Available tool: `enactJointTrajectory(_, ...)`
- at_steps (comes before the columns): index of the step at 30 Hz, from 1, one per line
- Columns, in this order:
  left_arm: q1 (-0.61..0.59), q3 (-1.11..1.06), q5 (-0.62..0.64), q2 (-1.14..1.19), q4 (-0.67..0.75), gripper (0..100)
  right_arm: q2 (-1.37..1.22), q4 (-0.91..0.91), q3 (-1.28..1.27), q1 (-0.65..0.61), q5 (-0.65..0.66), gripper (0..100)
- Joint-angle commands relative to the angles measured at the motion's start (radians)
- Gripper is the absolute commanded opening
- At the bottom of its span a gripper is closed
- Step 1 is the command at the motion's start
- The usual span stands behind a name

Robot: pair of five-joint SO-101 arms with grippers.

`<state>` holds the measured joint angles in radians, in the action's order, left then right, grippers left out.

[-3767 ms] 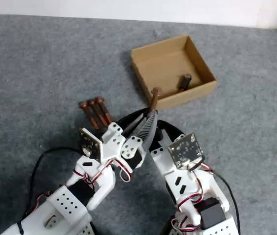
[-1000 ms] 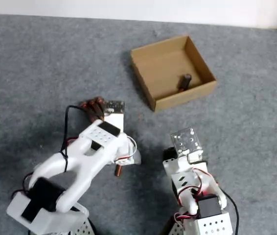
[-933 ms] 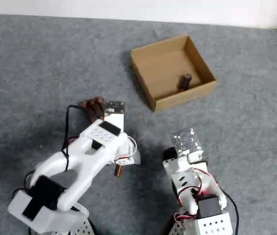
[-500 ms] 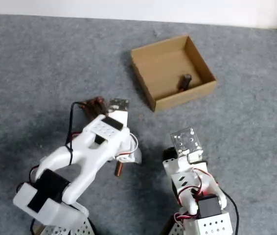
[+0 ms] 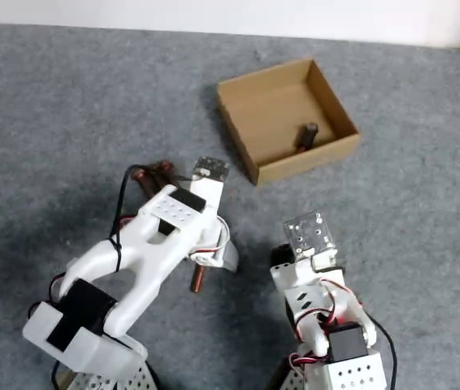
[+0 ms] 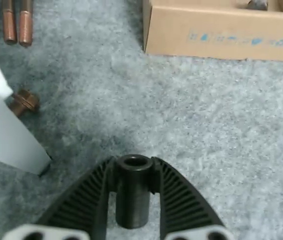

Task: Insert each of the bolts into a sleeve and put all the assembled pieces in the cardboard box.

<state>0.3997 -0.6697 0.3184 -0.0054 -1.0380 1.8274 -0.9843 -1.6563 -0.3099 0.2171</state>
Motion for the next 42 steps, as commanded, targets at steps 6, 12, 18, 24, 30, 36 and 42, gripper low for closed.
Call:
enactJointTrajectory(6,-0.005,0.041,-0.011,-0.004,0.005,25,0.012,0.031,0.004,0.010,0.014,0.4)
enactJointTrajectory(12,-0.004,0.041,-0.014,-0.002,0.002,1,0.012,0.031,0.004,0.010,0.014,0.4)
enactJointTrajectory(18,0.001,0.012,-0.014,-0.002,0.005,0,0.012,0.031,0.004,0.010,0.014,0.4)
enactJointTrajectory(24,0.013,0.019,-0.040,-0.022,0.002,0,0.012,0.031,0.002,0.010,0.014,0.4)
enactJointTrajectory(30,0.104,-0.002,-0.058,-0.252,-0.005,0,0.012,0.031,0.002,0.012,0.014,0.4)
enactJointTrajectory(36,0.111,-0.025,-0.115,-0.641,-0.066,0,0.012,0.031,0.005,0.012,0.014,0.4)
enactJointTrajectory(42,0.104,-0.130,-0.098,-0.986,-0.054,0,0.012,0.076,0.005,0.004,0.009,0.4)
